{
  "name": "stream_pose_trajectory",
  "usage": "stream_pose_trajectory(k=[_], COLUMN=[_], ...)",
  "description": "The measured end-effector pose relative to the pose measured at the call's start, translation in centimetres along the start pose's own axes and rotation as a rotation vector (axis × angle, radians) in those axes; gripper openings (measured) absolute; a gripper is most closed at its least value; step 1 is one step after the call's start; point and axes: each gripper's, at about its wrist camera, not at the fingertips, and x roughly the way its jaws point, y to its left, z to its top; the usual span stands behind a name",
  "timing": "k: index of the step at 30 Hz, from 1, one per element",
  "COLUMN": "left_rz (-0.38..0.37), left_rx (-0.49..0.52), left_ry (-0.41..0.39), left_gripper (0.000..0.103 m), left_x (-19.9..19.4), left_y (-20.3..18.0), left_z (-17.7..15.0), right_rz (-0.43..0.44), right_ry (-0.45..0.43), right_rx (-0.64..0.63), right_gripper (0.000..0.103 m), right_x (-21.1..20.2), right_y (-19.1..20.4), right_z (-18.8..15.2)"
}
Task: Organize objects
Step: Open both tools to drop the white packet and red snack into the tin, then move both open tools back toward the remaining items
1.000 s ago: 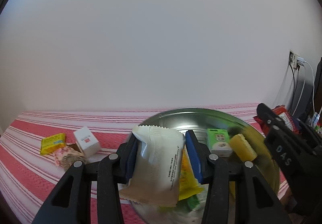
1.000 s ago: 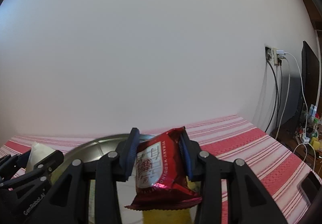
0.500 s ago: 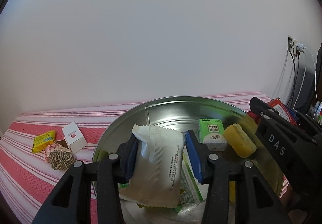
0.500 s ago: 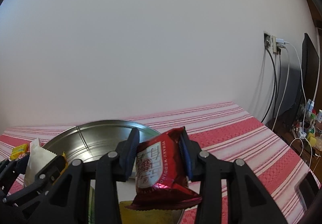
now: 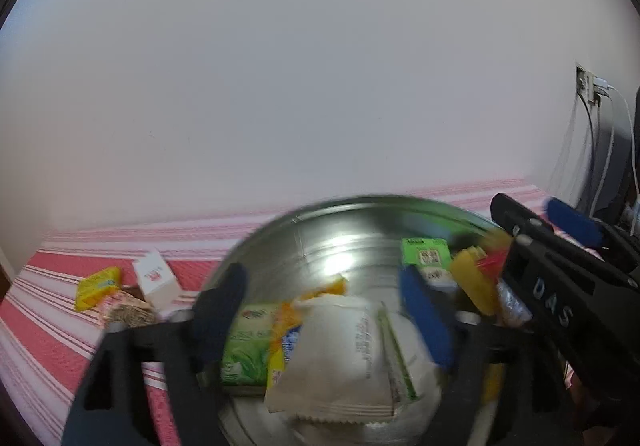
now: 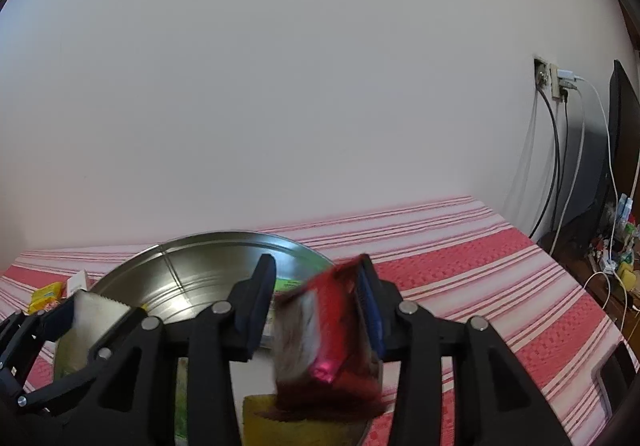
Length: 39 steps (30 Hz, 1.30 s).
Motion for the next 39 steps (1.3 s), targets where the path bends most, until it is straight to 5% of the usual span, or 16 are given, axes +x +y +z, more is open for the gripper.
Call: stream_pose_trajectory(k=[2, 4, 23, 39], left_rz=[0.034, 0.056, 0.077, 0.142], left_rx=[0.018, 0.033, -0.006, -0.082], left_ry=[-0.035, -0.038, -0.021, 0.022], left_gripper=[0.090, 0.090, 0.090, 0.090], left_x=[-0.6, -0.9, -1.8, -0.8], left_y=[0.0, 0.0, 2.6, 9.3], left_z=[0.1, 0.4, 0.4, -1.5], right_rz=[-0.003, -0.006, -0.004, -0.070], right_ry=[-0.031, -0.081, -0.115, -0.118], right_rx=[0.002, 0.009, 0.069, 0.195], right_gripper=[0.078, 0.083, 0.083, 0.089], right_x=[-0.6, -1.4, -1.5, -1.5], right_y=[0.0, 0.0, -0.8, -2.0], right_z=[0.1, 0.2, -0.1, -1.5])
